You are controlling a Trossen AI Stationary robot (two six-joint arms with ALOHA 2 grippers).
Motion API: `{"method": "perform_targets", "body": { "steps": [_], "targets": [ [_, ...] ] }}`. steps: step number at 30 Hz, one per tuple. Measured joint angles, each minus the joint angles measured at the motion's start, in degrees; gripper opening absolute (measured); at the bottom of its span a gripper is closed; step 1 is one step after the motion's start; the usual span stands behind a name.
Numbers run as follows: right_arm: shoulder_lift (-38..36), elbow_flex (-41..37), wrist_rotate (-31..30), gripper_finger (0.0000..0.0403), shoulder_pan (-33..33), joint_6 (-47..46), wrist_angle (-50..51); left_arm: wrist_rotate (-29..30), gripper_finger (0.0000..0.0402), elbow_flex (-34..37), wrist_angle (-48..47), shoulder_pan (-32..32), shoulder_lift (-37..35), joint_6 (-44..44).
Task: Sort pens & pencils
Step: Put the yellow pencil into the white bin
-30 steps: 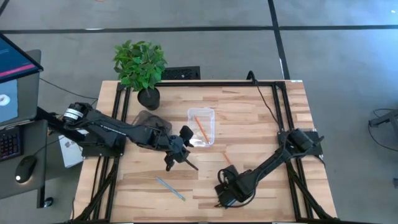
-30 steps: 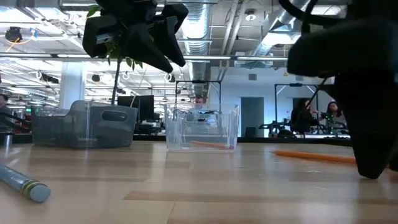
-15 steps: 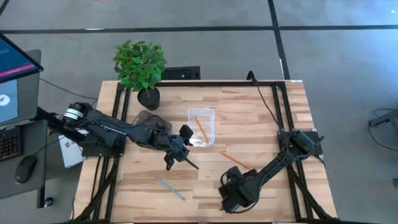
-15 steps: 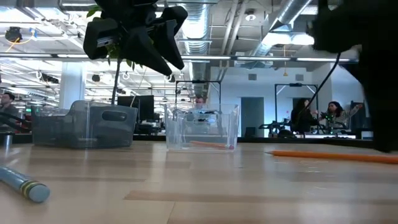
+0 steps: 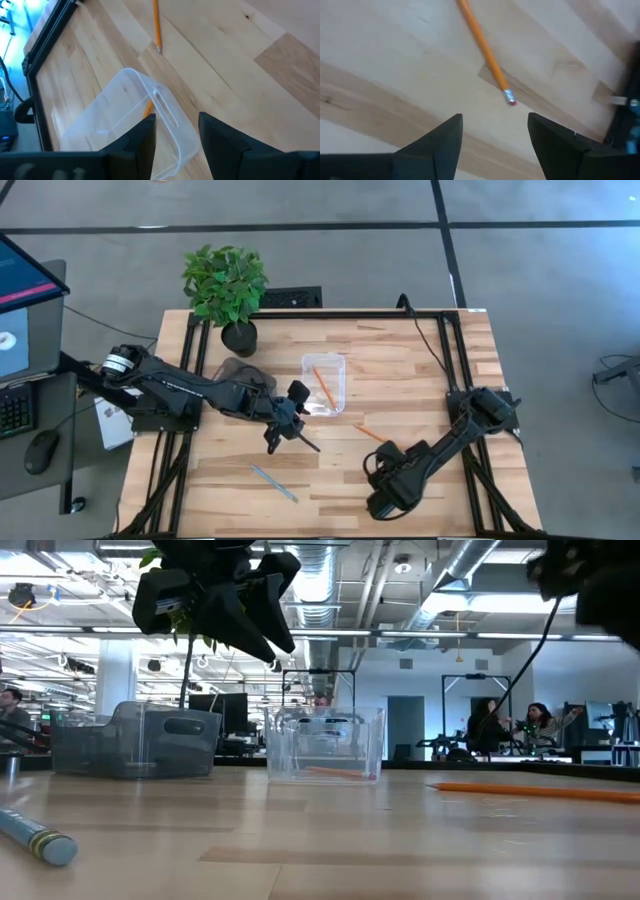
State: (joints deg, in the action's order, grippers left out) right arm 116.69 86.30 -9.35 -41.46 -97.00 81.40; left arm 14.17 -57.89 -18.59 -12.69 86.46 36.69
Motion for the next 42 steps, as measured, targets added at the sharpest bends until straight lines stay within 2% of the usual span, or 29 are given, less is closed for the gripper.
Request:
{"method": "perform_targets", "body": {
  "steps": [6,12,17,27,36,39,42],
  "targets": [
    [-5.14,-0.89,-5.50,0.0249,-2.08,-3.66,4.84,0.00,0.0140,0.00,-0.60,0.00,0.02,-1.23],
    [-11.38,-8.45,-7.95,0.0249,-3.10,-4.25,-2.40,-0.37,0.0140,0.00,-1.81,0.00,0.04,-2.38],
    [-12.52,-11.25,-8.96,0.0249,-1.29,-2.95,-5.35,-0.31,0.0140,0.00,-1.77,0.28,0.04,-3.44],
    [-12.38,-12.61,-8.76,0.0249,1.56,7.50,-8.61,0.01,0.0140,0.00,-1.81,3.11,0.04,-11.12],
    [-12.42,-13.33,-8.66,0.0249,1.32,6.76,-6.58,0.00,0.0140,0.00,-1.33,4.32,0.04,-13.37],
    [-12.85,-17.37,-6.74,0.0249,0.24,3.81,-7.44,0.00,0.0140,0.00,-1.27,4.44,0.04,-14.17],
    [-15.44,-22.44,-4.49,0.0249,-0.96,1.35,-12.96,0.00,0.0140,0.00,-0.82,4.44,0.04,-13.85]
  ]
}}
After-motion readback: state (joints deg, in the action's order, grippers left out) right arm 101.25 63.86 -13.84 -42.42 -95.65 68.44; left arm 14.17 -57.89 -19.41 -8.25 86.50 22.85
